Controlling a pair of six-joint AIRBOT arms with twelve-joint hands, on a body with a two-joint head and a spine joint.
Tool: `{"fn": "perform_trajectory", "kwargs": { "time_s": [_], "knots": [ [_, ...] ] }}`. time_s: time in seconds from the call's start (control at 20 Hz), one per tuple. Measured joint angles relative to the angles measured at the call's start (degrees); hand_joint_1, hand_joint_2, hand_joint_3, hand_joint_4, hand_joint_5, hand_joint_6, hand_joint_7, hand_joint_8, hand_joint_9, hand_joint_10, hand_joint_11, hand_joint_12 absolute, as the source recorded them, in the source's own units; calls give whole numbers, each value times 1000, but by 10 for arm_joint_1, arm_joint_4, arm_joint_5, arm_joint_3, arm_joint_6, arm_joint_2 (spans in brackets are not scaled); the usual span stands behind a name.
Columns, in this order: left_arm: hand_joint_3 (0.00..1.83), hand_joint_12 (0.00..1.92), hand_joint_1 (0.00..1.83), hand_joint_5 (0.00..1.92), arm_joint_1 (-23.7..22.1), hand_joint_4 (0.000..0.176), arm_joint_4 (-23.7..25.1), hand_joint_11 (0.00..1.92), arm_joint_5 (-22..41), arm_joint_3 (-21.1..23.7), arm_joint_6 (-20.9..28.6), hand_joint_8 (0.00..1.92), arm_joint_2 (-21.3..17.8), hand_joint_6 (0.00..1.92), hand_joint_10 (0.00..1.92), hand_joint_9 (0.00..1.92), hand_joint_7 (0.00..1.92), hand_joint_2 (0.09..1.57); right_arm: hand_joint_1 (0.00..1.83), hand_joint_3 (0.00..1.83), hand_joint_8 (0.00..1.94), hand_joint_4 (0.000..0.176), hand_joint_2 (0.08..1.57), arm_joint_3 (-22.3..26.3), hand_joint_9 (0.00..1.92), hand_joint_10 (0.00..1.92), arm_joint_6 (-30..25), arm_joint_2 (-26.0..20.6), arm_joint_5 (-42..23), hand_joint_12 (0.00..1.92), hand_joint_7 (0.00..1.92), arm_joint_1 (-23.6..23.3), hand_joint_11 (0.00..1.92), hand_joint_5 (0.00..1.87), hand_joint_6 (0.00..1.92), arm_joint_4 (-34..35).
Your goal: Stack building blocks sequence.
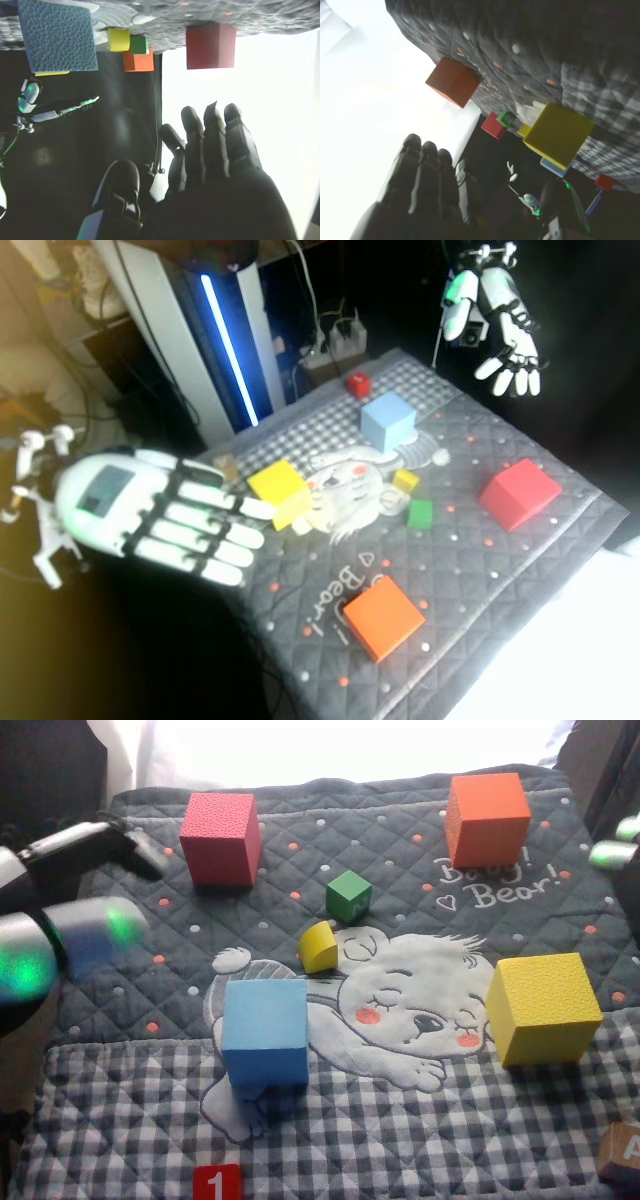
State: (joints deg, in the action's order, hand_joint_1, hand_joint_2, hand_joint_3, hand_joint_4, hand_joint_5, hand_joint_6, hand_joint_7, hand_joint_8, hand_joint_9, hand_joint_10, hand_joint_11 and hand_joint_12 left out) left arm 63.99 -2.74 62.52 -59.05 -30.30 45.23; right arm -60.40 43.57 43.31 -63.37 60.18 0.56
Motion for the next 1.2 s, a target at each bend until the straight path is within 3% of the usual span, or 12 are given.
{"fn": "perform_trajectory", "kwargs": {
  "time_s": [0.05,0.1,0.15,0.25,0.4,0.5,0.6,0.65,0.75,0.9,1.05,1.2],
  "knots": [
    [0,514,762,189,-19,155,27,0,-8,0,-2,2,0,1,12,99,135,801,470,5,2,130,1227,0,290,8,0,0,1,166,299,0,21,328,1,-2],
    [0,496,765,190,-38,166,52,0,-21,0,-2,1,0,0,8,107,139,793,475,5,0,141,1232,0,279,2,0,0,1,193,279,0,102,315,0,-2],
    [0,297,738,193,-75,176,96,0,-46,0,-2,3,1,6,3,117,132,784,490,0,0,145,1240,0,281,0,0,0,1,112,239,0,362,288,0,-2],
    [4,285,753,210,-100,176,128,0,-66,-2,-1,0,5,9,0,109,128,793,522,3,0,135,1249,0,264,0,0,0,2,82,222,0,356,280,0,-2],
    [0,806,698,260,-145,176,203,0,-126,-2,-1,7,25,2,10,153,153,805,553,2,0,128,1256,0,217,0,0,0,2,28,193,0,263,262,0,-3],
    [0,982,704,311,-163,176,243,0,-170,-4,0,11,40,4,18,256,288,801,572,3,3,110,1262,0,211,0,0,0,2,19,200,0,245,265,1,-3],
    [0,1161,749,359,-175,176,264,37,-201,-9,-1,2,54,1,14,361,368,781,577,3,10,94,1265,0,218,3,0,0,2,21,223,0,253,281,7,-3],
    [0,1248,765,373,-179,176,275,56,-217,-9,-1,0,59,0,10,390,377,786,576,2,9,108,1263,0,223,5,0,-1,2,22,224,0,256,283,7,-3],
    [0,1336,762,357,-186,176,290,58,-241,-10,-7,0,67,0,2,394,362,798,580,1,10,100,1262,0,228,6,0,-1,2,25,232,0,266,295,10,-3],
    [2,1410,770,375,-194,176,304,6,-270,-10,-28,0,77,1,0,382,336,818,600,0,9,104,1252,0,244,8,0,-1,2,28,247,0,282,312,9,-3],
    [0,1421,819,376,-195,176,308,0,-307,-10,-60,4,91,0,0,342,343,815,610,0,3,122,1253,0,245,5,0,-1,2,28,242,0,287,313,6,-3],
    [0,1427,872,378,-202,176,305,0,-328,-10,-77,2,96,4,0,323,264,812,606,1,2,111,1256,0,247,5,0,-1,2,25,242,0,285,312,4,-3]
  ]
}}
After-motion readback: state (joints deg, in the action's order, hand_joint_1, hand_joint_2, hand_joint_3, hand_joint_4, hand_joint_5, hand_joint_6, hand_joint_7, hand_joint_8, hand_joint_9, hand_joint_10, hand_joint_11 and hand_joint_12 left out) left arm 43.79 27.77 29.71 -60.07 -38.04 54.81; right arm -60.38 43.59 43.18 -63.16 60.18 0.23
